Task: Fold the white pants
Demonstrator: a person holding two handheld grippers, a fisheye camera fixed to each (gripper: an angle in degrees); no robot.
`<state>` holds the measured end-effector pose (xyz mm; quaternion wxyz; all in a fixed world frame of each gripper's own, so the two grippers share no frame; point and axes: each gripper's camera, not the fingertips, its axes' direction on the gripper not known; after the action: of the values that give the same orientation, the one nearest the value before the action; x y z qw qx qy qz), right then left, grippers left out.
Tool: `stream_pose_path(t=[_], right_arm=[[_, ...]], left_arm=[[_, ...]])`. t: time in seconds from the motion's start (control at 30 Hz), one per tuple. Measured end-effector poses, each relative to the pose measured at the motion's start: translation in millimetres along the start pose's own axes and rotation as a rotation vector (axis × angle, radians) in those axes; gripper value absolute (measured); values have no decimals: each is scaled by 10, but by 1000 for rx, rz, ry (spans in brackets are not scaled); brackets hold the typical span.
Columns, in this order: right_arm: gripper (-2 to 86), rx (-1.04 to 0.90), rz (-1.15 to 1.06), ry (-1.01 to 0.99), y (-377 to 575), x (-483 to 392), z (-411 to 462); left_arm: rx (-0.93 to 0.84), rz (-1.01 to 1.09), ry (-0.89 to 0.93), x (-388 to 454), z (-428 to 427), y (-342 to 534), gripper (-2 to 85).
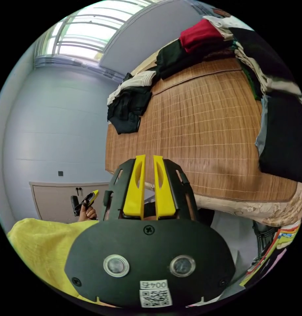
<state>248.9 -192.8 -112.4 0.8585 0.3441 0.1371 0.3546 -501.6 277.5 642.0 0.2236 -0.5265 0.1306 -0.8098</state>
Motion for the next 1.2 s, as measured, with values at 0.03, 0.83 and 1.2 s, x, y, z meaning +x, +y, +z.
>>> stream_pose_path(t=[0.03,0.83,1.2], right_arm=[[50,31,22,-17,5,-7,24],[141,165,295,-378,-3138,-1527,2671],[179,216,383,-382,-5537,-1374,4038]], left_arm=[[-29,37,4,-23,78,-219,3],[-444,38,84,-2079,1294,-2720,24],[-308,-218,120,-2835,1330,-2369,23]])
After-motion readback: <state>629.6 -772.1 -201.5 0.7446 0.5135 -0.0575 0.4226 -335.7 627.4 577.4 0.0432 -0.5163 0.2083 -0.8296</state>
